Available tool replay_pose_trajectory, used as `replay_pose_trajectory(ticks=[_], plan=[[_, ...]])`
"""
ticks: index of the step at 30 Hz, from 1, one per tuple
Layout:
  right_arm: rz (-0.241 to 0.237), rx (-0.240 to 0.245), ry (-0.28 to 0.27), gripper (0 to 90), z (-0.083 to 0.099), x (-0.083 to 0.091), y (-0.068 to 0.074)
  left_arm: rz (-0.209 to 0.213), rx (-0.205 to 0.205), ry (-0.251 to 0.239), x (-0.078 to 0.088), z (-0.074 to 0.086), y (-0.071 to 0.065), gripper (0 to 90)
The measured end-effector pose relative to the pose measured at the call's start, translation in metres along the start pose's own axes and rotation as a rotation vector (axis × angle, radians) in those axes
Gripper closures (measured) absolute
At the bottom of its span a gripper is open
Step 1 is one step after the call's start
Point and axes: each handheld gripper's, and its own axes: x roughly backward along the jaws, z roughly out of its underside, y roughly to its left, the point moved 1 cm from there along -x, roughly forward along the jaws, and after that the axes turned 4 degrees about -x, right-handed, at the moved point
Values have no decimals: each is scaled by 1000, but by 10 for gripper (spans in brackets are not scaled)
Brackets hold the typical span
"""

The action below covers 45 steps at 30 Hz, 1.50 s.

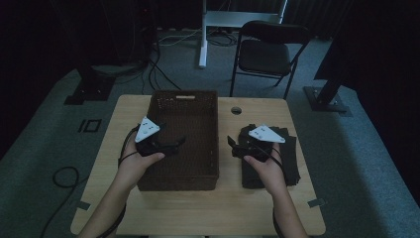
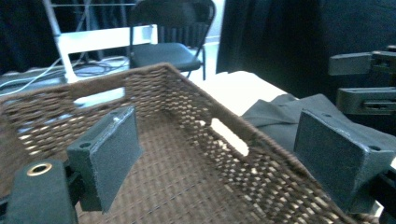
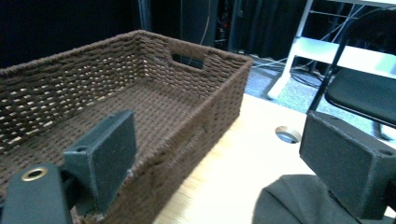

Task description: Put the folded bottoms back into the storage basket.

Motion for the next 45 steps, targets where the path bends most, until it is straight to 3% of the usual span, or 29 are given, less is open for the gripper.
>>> replay_pose_trajectory(ticks=[14,20,33,37,45], plan=[[58,-29,0,109,8,18,-26,79,-16,-22,-28,-11,-34,147],[88,-41,6,109,14,26,-42,107,-12,-53,-48,-19,-53,146],[128,-69,8,110,24,41,-67,176,-39,-55,-85,-25,-84,147],[145,-75,12,109,27,45,-77,194,-24,-74,-99,-29,-94,147],[174,-94,20,110,37,52,-94,229,-52,-103,-127,-36,-115,147]])
